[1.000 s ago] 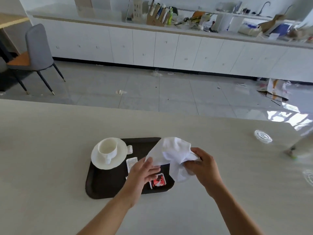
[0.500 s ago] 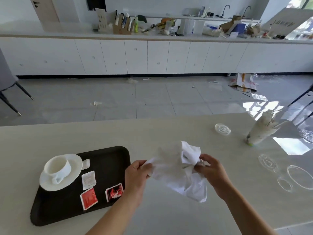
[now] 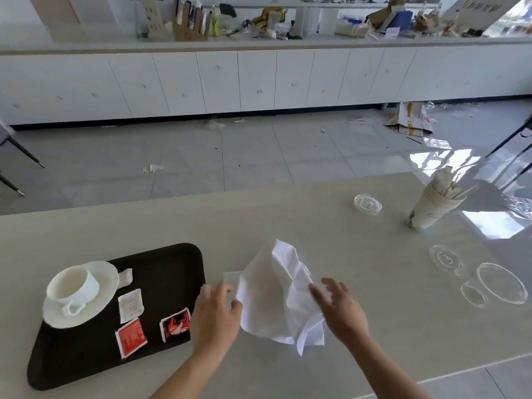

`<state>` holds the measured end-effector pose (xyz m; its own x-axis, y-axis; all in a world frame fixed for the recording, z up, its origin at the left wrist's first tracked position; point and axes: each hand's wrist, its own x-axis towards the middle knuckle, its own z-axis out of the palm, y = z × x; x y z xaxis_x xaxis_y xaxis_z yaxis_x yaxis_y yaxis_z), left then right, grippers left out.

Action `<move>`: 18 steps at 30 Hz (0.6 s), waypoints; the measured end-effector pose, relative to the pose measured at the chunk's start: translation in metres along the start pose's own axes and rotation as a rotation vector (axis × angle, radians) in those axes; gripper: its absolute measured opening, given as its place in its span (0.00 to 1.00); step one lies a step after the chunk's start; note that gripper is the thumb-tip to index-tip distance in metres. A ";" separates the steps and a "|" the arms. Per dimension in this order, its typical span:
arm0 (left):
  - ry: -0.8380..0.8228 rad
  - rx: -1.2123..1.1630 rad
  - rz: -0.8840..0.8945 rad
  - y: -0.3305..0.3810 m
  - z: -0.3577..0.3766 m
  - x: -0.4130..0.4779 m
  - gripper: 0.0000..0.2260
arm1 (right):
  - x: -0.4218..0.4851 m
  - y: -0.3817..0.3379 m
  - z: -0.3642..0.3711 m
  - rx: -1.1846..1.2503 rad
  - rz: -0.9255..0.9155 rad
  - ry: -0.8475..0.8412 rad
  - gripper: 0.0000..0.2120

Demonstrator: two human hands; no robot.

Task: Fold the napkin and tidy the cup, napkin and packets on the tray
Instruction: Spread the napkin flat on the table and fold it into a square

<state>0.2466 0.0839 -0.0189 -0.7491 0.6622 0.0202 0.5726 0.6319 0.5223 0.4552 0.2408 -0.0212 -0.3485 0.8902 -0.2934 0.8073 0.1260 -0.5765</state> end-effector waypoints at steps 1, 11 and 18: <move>0.033 0.006 0.124 0.001 0.003 0.004 0.11 | -0.003 -0.007 0.007 -0.141 -0.047 -0.029 0.34; -0.421 -0.116 0.233 -0.022 0.050 0.015 0.37 | 0.002 0.024 -0.041 0.228 0.011 0.358 0.08; -0.243 0.081 0.218 -0.009 0.052 0.034 0.25 | 0.027 0.058 -0.071 -0.568 0.186 -0.200 0.09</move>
<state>0.2338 0.1218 -0.0672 -0.5103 0.8558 -0.0850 0.7425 0.4883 0.4585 0.5264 0.3036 -0.0082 -0.2155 0.8277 -0.5181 0.9709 0.2384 -0.0230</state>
